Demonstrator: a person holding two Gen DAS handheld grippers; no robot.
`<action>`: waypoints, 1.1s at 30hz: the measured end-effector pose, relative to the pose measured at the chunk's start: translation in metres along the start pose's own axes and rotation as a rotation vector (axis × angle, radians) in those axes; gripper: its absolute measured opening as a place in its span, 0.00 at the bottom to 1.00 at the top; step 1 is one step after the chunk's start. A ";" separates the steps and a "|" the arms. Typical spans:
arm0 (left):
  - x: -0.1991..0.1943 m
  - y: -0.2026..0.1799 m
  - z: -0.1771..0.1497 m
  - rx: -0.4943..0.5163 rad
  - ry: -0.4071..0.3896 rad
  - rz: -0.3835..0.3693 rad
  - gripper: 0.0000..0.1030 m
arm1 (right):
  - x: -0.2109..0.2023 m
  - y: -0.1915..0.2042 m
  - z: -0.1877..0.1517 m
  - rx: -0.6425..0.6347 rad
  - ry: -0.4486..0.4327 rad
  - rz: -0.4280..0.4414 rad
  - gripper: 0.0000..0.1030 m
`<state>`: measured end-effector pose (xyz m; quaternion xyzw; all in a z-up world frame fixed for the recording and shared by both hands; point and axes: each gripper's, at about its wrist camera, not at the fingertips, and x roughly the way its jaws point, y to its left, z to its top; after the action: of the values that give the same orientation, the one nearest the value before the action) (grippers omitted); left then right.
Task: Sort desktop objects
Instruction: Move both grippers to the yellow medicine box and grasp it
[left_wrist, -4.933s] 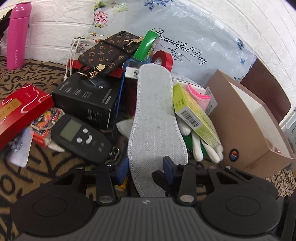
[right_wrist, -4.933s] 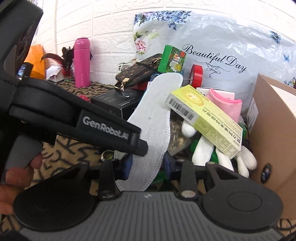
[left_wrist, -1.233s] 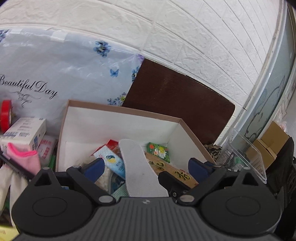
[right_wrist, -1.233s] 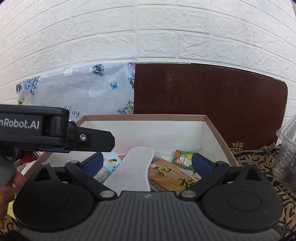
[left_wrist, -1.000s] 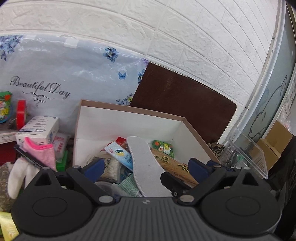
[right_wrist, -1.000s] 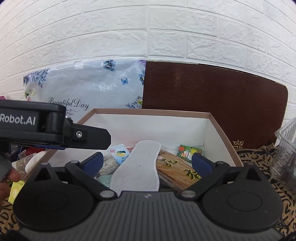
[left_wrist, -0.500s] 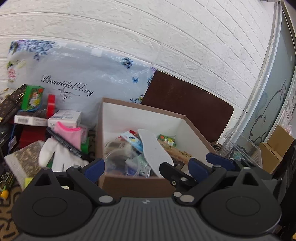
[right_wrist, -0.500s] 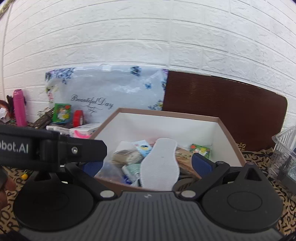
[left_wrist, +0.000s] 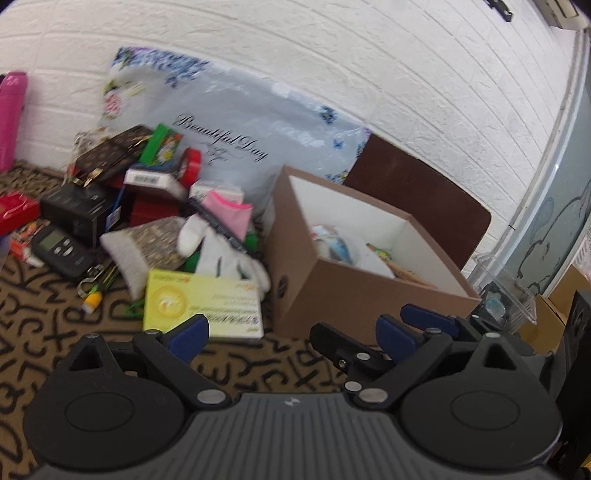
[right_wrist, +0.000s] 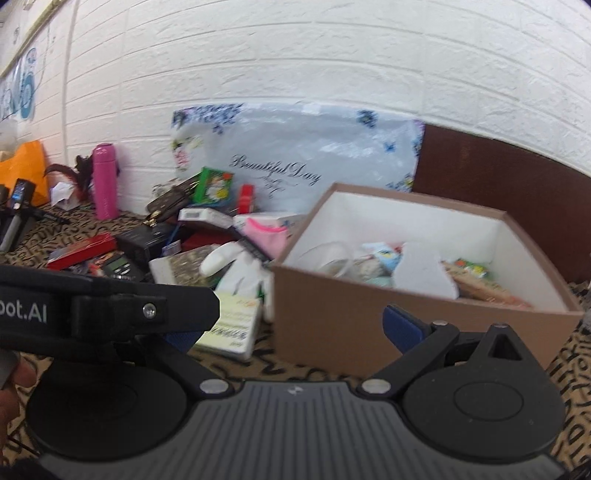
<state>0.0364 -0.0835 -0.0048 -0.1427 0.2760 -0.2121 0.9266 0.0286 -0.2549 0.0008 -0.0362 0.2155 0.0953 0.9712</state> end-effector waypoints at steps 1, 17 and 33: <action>-0.002 0.005 -0.003 -0.009 0.003 0.006 0.97 | 0.002 0.004 -0.003 0.005 0.011 0.015 0.96; 0.029 0.075 -0.006 -0.038 0.057 0.101 0.96 | 0.059 0.046 -0.037 -0.028 0.118 0.093 0.95; 0.085 0.101 0.007 -0.075 0.163 0.048 0.70 | 0.105 0.044 -0.039 0.006 0.182 0.118 0.72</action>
<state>0.1360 -0.0350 -0.0760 -0.1528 0.3616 -0.1903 0.8998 0.0968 -0.1983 -0.0808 -0.0292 0.3049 0.1479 0.9404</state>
